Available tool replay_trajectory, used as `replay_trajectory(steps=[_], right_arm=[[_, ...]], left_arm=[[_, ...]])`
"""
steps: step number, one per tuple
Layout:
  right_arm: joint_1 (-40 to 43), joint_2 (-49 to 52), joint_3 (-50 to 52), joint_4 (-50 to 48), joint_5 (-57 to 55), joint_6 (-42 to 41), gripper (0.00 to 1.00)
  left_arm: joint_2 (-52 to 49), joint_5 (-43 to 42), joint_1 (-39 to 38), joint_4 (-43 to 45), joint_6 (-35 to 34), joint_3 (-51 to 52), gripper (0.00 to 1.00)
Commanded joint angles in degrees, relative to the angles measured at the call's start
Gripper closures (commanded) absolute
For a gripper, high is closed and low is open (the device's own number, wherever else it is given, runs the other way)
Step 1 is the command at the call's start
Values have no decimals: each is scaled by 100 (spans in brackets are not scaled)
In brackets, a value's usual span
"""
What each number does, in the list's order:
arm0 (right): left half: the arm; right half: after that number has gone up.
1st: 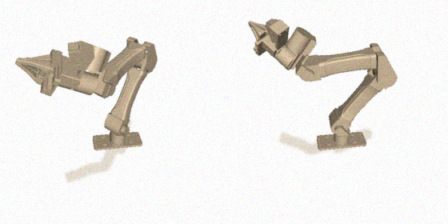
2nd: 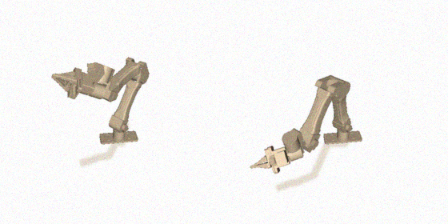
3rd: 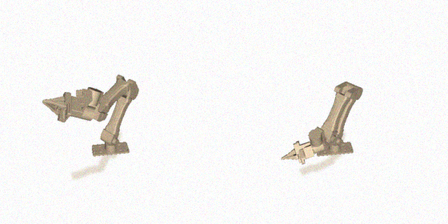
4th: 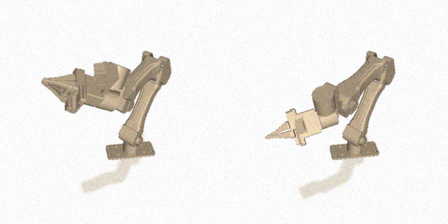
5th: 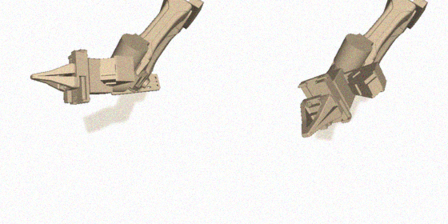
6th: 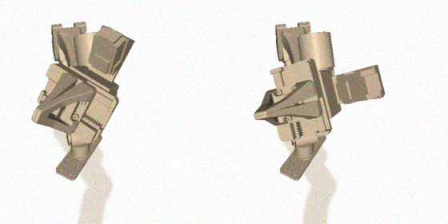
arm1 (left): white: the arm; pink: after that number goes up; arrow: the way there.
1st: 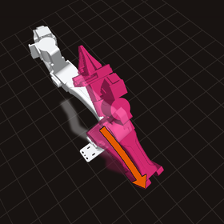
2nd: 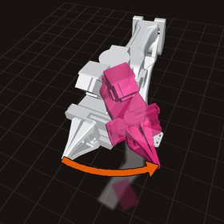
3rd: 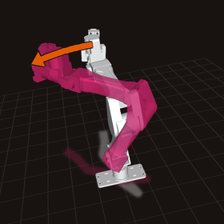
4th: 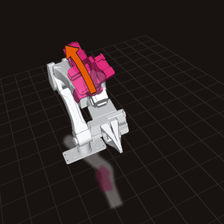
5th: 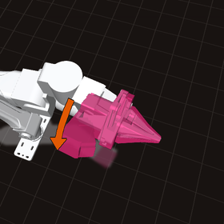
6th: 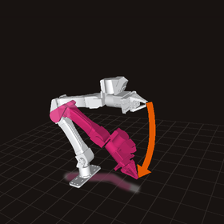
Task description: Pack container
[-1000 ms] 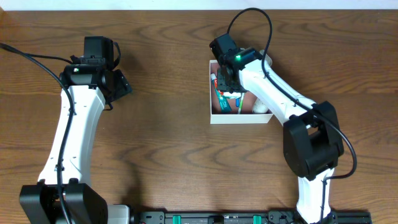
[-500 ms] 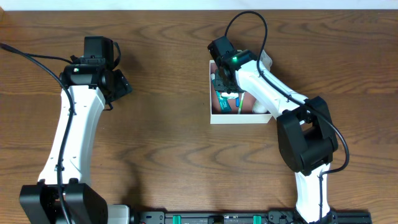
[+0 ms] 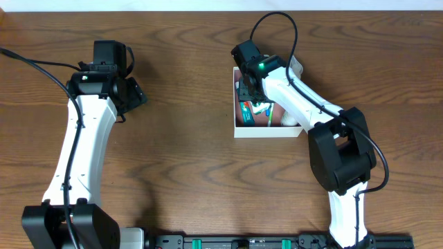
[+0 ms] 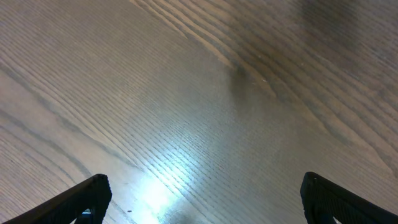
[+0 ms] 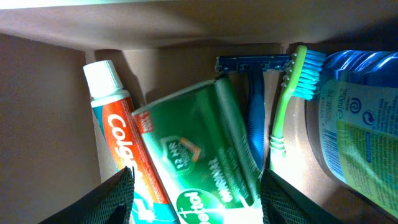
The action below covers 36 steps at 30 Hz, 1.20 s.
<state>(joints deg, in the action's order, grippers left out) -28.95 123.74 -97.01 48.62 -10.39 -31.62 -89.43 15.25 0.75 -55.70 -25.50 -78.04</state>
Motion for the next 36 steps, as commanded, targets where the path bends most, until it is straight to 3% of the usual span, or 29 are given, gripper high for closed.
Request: replay_trajectory(steps=[1,8,16,19,23,24,30,36], right_arm=[[17,9,-50,0,-216,90,38],[76,-640,-66,-2,-227,153,34],[280,-2492,-92,-20,-225,625,28],[376,-3314,-92,-63,-227,914,22],[588,-4350,-92,-44,-284,1355,1],[658,-4551,-92,35,-400,1399,1],[1322,-5539,-87,1290,-1639,1207,1],[1937,-6043,-39,2839,-1720,538,1]], left_arm=[[-22,70,24,-17,-11,37,2],[-22,70,24,-17,-11,37,2],[-22,70,24,-17,-13,37,2],[-22,70,24,-17,-13,37,2],[-22,70,24,-17,-13,37,2],[-22,70,24,-17,-11,37,2],[-22,70,24,-20,-13,37,2],[-22,70,24,-17,-11,37,2]])
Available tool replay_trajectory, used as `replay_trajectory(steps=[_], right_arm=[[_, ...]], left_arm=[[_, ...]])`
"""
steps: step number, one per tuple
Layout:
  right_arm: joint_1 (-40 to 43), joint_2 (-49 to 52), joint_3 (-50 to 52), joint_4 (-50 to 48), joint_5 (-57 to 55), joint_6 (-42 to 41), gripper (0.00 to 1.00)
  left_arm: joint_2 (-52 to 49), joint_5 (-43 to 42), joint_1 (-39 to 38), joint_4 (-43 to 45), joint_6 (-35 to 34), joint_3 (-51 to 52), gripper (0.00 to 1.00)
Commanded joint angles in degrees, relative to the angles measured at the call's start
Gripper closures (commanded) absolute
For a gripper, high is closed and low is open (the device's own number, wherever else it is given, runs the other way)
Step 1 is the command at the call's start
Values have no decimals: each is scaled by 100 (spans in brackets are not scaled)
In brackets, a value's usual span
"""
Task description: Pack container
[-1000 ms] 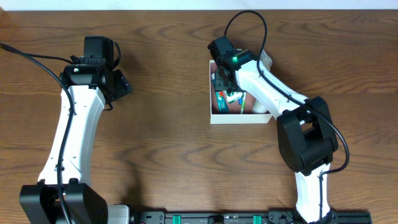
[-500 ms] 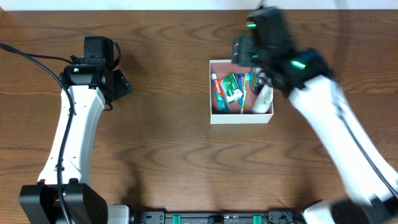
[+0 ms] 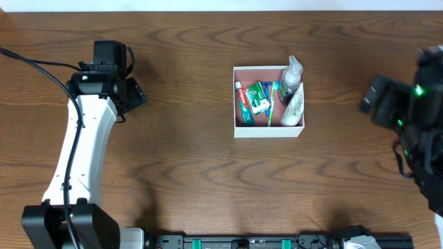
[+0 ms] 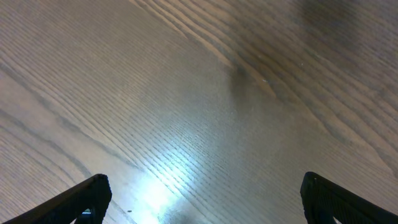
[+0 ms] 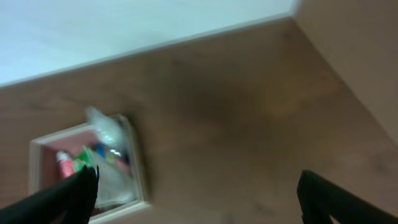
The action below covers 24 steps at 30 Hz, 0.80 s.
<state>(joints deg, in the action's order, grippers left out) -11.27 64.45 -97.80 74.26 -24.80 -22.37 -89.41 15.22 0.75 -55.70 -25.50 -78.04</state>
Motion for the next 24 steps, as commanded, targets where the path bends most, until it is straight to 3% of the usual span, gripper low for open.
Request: replay_trajectory(steps=[1,9,15,24], right_arm=[[186,-192,79,431,-280,-426,1],[181,-1309,1502,-22,125,-710,1],[184,-2446,2822,-437,284,-1547,1],[184,-2846,3193,-339,1021,-1725,1]], left_arm=[[-24,72,24,-20,-11,37,2],[-24,72,24,-17,-11,37,2],[-24,72,24,-17,-11,37,2],[-24,72,24,-20,-13,37,2]])
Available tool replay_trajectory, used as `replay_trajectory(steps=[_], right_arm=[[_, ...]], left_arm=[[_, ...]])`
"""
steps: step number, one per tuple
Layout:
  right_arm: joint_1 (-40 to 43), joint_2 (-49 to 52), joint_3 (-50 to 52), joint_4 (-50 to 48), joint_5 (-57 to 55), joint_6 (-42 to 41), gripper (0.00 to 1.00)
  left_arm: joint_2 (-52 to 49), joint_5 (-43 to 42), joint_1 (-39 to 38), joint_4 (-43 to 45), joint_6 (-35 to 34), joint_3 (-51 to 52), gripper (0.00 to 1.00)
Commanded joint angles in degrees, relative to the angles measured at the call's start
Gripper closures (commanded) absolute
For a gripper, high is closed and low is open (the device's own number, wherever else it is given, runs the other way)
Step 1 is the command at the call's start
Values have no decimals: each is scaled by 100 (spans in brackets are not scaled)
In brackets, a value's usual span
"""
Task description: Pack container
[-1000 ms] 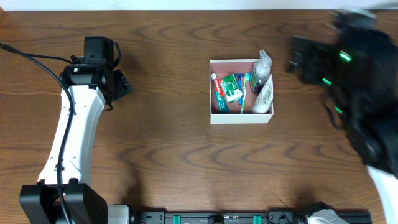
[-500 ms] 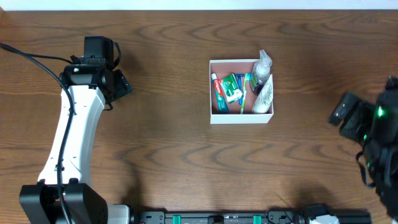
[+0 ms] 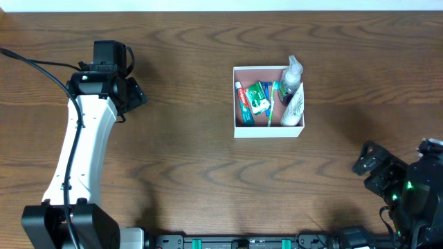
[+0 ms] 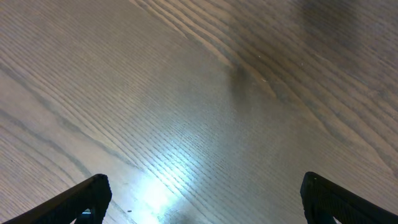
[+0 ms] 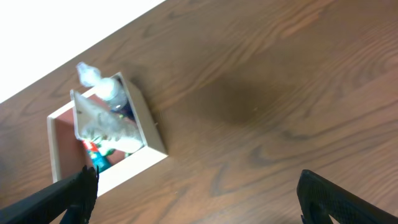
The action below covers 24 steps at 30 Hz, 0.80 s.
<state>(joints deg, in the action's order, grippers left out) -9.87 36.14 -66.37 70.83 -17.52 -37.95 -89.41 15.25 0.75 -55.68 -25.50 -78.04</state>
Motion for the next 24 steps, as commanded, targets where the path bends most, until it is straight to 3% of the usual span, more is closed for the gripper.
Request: replay_trajectory(steps=[1,15,24], right_arm=[[44,-15,50,17,295,-166,1],[44,-15,50,94,260,-162,1],[44,-15,50,826,352,-162,1]], left_arm=[[-24,70,24,-22,-13,37,2],[-24,70,24,-22,-13,37,2],[-24,70,24,-20,-13,37,2]])
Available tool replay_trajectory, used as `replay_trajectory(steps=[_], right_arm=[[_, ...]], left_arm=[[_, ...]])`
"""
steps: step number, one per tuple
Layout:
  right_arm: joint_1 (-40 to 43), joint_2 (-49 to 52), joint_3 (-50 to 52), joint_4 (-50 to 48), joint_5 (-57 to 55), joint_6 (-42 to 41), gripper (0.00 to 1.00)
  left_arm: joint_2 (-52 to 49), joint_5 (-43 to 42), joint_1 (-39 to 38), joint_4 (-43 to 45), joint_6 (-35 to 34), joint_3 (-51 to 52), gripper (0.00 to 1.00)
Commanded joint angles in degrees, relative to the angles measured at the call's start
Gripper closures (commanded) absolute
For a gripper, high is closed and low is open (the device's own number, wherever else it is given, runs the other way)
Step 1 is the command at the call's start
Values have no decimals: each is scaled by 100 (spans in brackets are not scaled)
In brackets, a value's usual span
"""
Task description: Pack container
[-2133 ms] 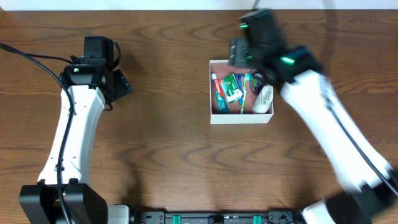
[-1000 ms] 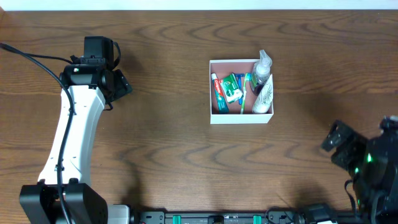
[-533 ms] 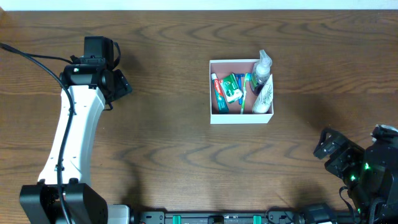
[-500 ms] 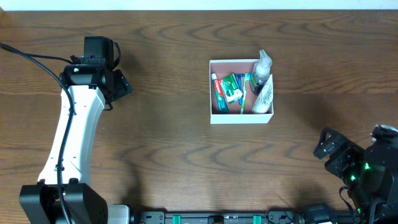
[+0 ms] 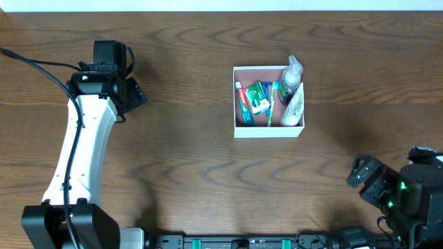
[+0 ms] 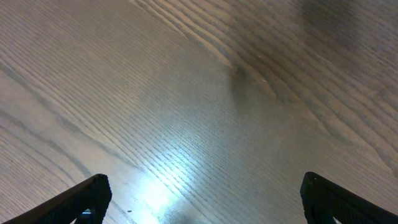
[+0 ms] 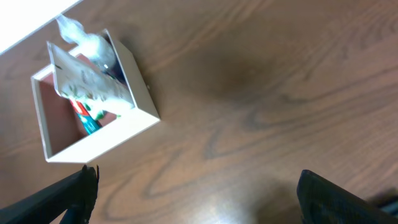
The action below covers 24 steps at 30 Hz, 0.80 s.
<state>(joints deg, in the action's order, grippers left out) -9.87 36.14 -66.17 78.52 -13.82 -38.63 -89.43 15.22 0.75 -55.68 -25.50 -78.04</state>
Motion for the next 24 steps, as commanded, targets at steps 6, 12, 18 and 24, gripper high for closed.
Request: replay_trajectory(steps=[6,12,18,24], right_arm=[[50,-44,144,28,-372,-94,1],[55,-570,955,-623,-522,-4,1],[70,-1480,2380,-2155,-151,518,1],[369,-2144,3687,-4076,850,1690,1]], left_arm=[[-22,72,24,-22,-13,37,2],[-22,72,24,-22,-13,37,2],[-22,72,24,-20,-11,37,2],[-22,72,24,-20,-13,37,2]])
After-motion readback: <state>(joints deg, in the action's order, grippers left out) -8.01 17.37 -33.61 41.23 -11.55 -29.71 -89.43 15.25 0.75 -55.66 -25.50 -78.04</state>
